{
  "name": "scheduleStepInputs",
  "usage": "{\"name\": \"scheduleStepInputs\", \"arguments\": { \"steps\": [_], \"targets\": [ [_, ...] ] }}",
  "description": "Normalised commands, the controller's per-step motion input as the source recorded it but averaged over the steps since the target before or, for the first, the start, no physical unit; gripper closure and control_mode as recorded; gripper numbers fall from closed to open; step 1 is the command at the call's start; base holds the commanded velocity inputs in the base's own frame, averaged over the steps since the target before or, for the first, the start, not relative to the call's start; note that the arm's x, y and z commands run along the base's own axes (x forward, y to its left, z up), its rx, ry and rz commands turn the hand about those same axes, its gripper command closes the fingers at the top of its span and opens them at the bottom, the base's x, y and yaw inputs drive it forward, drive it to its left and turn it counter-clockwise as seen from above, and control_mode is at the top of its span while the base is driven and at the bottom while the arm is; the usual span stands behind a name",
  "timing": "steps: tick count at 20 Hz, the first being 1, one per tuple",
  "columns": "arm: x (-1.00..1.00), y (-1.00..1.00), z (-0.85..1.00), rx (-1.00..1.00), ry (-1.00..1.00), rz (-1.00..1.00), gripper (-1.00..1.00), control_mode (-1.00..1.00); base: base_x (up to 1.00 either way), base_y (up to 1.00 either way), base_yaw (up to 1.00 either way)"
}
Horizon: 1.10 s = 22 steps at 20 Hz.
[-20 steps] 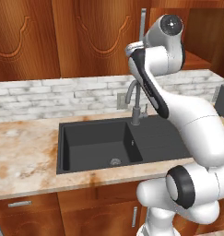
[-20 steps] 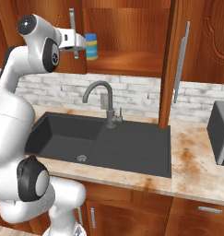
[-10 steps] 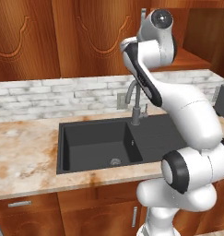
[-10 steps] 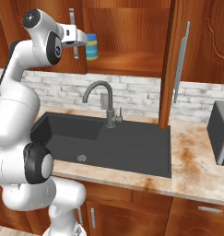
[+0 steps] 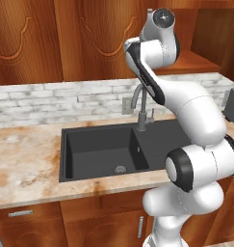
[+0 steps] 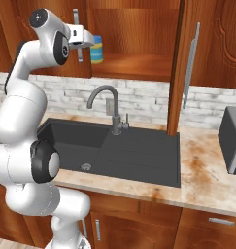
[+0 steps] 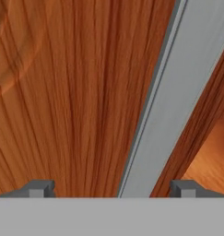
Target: Move the shaker and mayonnaise from the cabinet to the dining counter.
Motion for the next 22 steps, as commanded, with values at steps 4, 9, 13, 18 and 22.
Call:
{"name": "scheduleStepInputs", "arguments": {
  "steps": [4,9,13,18,22],
  "targets": [
    [0.24,0.07,-0.08,0.0,0.0,0.0,-1.0,-1.0,0.0,0.0,0.0],
    [0.34,0.09,-0.16,0.0,0.0,0.0,1.0,-1.0,0.0,0.0,0.0],
    [0.36,0.02,-0.13,0.01,0.0,0.0,1.0,-1.0,0.0,0.0,0.0],
    [0.23,0.02,-0.1,0.01,0.0,0.0,1.0,-1.0,0.0,0.0,0.0],
    [0.09,0.09,-0.14,0.0,0.0,-0.04,1.0,-1.0,0.0,0.0,0.0]
  ]
}}
